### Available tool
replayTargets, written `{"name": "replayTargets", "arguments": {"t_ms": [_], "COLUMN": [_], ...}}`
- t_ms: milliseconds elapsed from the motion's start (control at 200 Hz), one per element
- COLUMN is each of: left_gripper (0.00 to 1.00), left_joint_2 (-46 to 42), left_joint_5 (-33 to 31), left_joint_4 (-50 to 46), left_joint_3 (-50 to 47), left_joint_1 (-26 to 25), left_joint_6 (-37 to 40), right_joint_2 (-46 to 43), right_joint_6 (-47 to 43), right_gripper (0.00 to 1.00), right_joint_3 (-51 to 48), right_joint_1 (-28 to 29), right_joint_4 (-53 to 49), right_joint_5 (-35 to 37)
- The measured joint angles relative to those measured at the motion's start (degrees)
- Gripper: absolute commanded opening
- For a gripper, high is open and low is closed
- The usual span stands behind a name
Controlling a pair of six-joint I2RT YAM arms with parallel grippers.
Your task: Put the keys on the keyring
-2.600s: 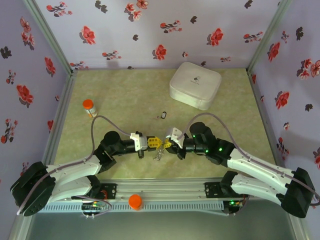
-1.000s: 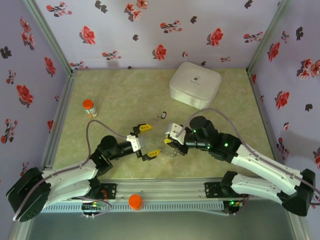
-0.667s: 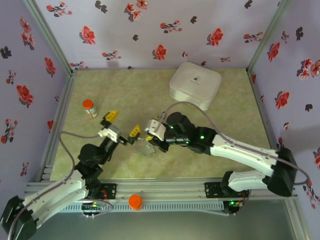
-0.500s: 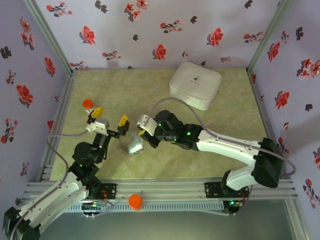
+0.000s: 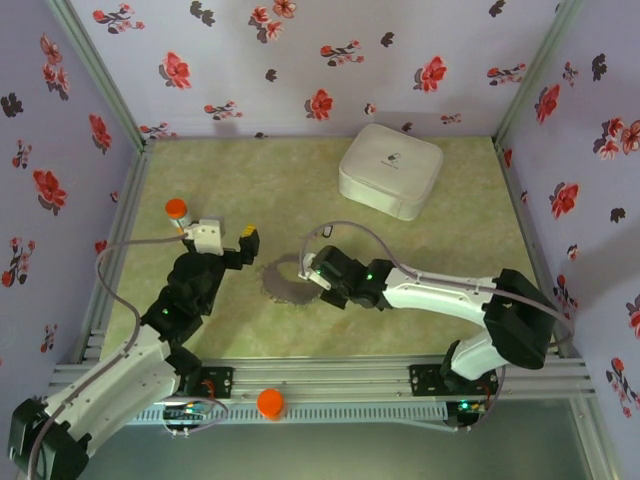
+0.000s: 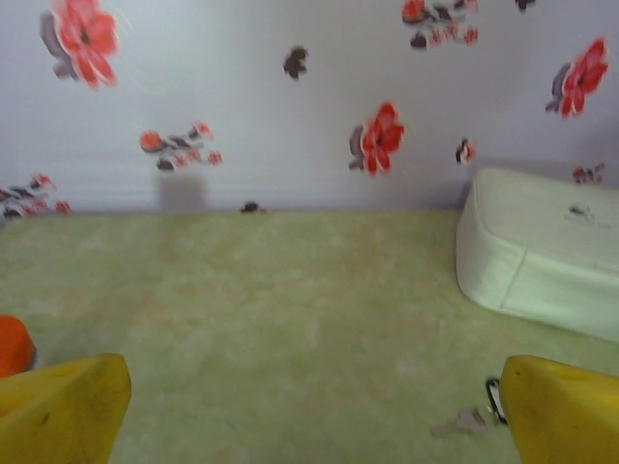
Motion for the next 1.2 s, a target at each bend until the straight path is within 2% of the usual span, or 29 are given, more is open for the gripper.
{"name": "replayTargets", "arguments": {"t_ms": [140, 290, 370, 435, 495, 605, 705, 840, 965, 1065, 1200], "left_gripper": [0.98, 0.97, 0.97, 0.89, 0.85, 0.86, 0.87, 0.88, 0.89, 0.89, 0.91], "left_joint_2": [0.63, 1.25, 1.42, 2.34, 4.33, 11.41, 16.81, 19.1, 21.31, 23.19, 23.54], "left_joint_5": [2.27, 5.46, 6.99, 8.07, 9.94, 14.34, 16.61, 17.9, 18.32, 18.73, 19.39], "left_joint_4": [-3.39, -10.01, -12.92, -14.19, -15.06, -18.75, -21.31, -22.58, -22.49, -22.49, -22.49], "left_joint_3": [0.66, 3.06, 4.22, 4.48, 4.87, 8.7, 13.2, 16.26, 17.2, 17.2, 17.16], "left_joint_1": [0.0, 0.0, 0.0, 0.0, 0.0, 0.0, -0.72, -3.1, -5.6, -7.69, -9.11], "left_joint_6": [-3.98, -7.98, -9.88, -11.1, -11.61, -12.59, -12.98, -13.88, -15.02, -15.8, -16.57], "right_joint_2": [0.0, 1.38, 3.78, 5.29, 5.42, 4.76, 0.5, -11.19, -20.22, -22.53, -20.39], "right_joint_6": [-2.47, -4.39, -5.6, -6.47, -6.64, -5.33, -3.23, 2.95, 13.86, 23.76, 35.82], "right_gripper": [0.0, 0.07, 0.17, 0.27, 0.32, 0.38, 0.45, 0.5, 0.51, 0.5, 0.49], "right_joint_3": [-2.38, -2.97, -2.97, -3.32, -4.02, -4.92, -7.82, -11.56, -12.09, -12.15, -11.76], "right_joint_1": [0.0, -0.31, -0.81, -1.36, -1.79, -2.03, -2.14, -3.76, -5.97, -6.27, -6.45], "right_joint_4": [-2.25, -2.49, -2.49, -2.32, -2.08, -0.96, 2.23, 6.21, 9.18, 9.55, 5.4], "right_joint_5": [2.05, 3.19, 4.44, 5.33, 5.75, 5.6, 3.67, 0.94, 0.44, 0.07, -0.59]}}
